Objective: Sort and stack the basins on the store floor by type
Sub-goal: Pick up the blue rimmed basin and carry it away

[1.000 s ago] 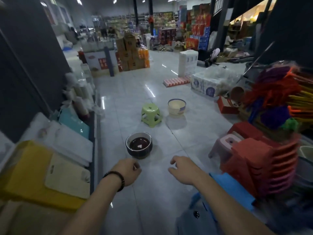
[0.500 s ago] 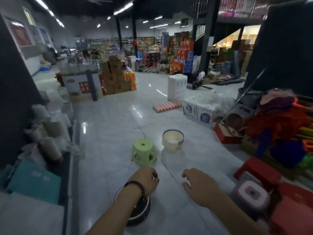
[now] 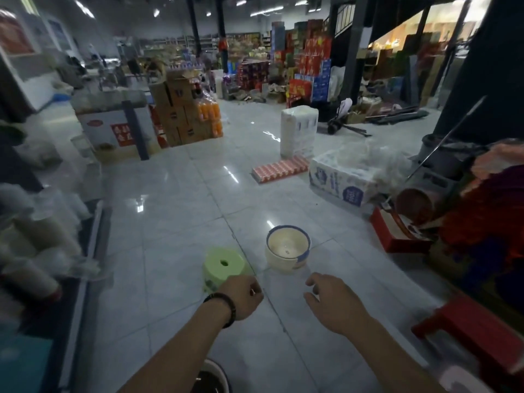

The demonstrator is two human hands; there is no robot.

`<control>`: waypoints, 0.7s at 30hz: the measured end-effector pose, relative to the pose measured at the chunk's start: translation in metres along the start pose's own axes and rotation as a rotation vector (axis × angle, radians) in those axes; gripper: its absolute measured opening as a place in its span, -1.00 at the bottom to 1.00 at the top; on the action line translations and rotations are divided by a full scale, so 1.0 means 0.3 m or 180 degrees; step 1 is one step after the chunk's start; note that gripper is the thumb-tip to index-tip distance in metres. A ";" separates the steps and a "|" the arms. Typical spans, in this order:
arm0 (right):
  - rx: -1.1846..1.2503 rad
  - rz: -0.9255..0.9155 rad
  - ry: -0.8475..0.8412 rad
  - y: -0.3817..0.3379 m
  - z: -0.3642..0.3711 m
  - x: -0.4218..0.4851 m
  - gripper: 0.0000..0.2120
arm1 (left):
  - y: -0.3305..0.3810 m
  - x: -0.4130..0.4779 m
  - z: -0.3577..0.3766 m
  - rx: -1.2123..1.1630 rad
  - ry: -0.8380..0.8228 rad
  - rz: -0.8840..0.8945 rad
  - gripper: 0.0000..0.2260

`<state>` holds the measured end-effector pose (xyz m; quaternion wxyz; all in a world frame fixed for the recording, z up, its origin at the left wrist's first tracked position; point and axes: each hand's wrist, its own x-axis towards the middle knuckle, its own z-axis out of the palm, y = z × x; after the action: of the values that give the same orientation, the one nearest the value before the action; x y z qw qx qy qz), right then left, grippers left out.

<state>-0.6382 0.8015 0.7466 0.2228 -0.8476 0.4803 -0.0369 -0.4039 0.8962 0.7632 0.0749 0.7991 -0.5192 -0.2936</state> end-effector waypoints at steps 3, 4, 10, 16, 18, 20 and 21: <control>0.0106 0.0114 -0.0187 0.074 -0.051 0.285 -0.66 | 0.018 0.260 -0.069 -0.0012 -0.0046 -0.0106 -0.76; 0.0183 0.0148 -0.0226 0.093 -0.065 0.371 -0.67 | 0.023 0.342 -0.092 -0.0016 -0.0070 -0.0116 -0.75; 0.0575 0.0441 -0.0462 0.212 -0.078 0.899 -0.72 | 0.027 0.921 -0.197 -0.0234 -0.0106 -0.0183 -0.76; 0.0774 0.1161 -0.0793 0.387 0.014 1.357 -0.69 | -0.003 1.519 -0.228 -0.0534 -0.0320 -0.0269 -0.78; 0.0898 0.1334 -0.0919 0.451 0.045 1.500 -0.67 | -0.007 1.693 -0.239 -0.0608 -0.0460 -0.0361 -0.78; 0.1101 0.1490 -0.0982 0.528 0.087 1.643 -0.66 | -0.027 1.869 -0.247 -0.0753 -0.0516 -0.0565 -0.77; 0.1215 0.1571 -0.1024 0.569 0.111 1.715 -0.66 | -0.037 1.954 -0.250 -0.0864 -0.0509 -0.0687 -0.77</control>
<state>-0.4895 0.3104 0.5682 0.4522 -0.6439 0.6139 0.0630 -0.1850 0.3750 0.5903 0.1086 0.8069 -0.3904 -0.4297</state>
